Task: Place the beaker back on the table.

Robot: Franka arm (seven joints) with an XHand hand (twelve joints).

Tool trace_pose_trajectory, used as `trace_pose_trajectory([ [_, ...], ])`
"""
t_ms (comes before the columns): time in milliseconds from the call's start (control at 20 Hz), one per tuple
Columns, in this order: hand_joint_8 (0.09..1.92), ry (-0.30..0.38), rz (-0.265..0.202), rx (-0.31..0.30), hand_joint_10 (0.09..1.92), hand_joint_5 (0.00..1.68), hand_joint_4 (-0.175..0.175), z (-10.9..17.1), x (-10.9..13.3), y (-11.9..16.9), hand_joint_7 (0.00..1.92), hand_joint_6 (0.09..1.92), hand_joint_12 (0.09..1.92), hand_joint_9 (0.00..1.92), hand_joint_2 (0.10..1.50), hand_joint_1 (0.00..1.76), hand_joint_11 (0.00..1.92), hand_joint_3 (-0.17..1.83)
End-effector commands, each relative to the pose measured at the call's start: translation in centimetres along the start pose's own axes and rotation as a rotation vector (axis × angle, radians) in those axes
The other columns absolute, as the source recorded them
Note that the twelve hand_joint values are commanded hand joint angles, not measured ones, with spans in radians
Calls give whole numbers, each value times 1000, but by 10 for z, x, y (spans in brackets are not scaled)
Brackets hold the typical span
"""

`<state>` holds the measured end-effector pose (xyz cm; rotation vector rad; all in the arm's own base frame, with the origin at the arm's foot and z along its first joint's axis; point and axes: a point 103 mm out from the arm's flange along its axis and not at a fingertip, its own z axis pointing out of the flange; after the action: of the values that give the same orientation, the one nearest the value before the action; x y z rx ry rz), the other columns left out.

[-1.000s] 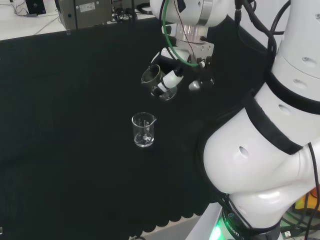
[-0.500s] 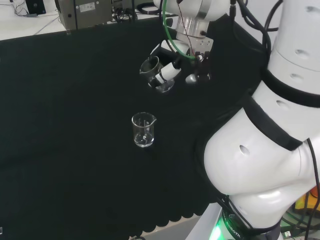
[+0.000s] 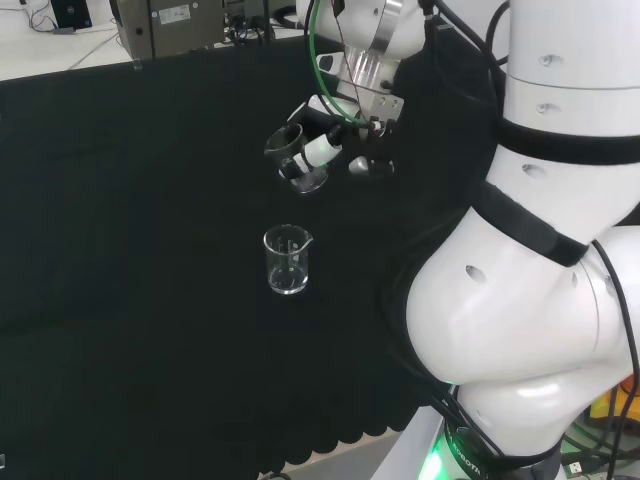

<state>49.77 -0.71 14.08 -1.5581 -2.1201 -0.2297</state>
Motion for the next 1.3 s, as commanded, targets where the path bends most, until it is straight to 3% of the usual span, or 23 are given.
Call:
trace_pose_trajectory([
  [50,295,101,-18,-36,87,1454,-175,13,-4,26,1443,87,906,1642,997,1435,1272,-175],
  [300,401,120,-27,-34,87,1317,-175,20,-7,36,1395,331,906,1631,1006,1433,1257,-175],
  [1300,535,120,-49,-39,87,1240,-154,42,-21,72,1331,550,867,1589,1022,1426,1217,-175],
])
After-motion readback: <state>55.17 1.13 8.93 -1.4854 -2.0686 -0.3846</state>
